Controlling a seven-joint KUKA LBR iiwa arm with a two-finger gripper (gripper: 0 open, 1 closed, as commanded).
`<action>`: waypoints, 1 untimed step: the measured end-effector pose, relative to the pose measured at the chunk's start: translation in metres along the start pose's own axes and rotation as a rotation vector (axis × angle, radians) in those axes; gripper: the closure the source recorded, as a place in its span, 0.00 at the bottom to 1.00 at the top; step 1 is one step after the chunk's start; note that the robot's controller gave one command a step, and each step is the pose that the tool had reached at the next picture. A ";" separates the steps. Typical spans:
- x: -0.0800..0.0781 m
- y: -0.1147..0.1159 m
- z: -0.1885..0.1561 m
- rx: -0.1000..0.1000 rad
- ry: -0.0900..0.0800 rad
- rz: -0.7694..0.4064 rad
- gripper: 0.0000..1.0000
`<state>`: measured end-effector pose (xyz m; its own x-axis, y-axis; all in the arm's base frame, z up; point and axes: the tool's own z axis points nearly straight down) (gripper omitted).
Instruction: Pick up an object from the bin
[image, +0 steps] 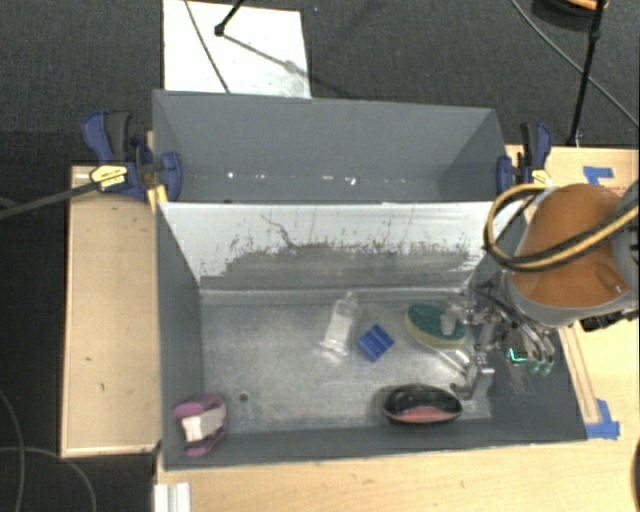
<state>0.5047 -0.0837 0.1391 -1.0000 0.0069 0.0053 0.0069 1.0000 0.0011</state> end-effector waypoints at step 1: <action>-0.025 0.075 0.032 -0.002 -0.009 -0.063 0.00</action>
Offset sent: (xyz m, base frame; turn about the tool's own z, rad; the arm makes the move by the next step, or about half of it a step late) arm 0.0237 0.0697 -0.0317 -0.0554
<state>0.5305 -0.0087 0.1069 -0.9984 -0.0563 -0.0038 -0.0563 0.9984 0.0032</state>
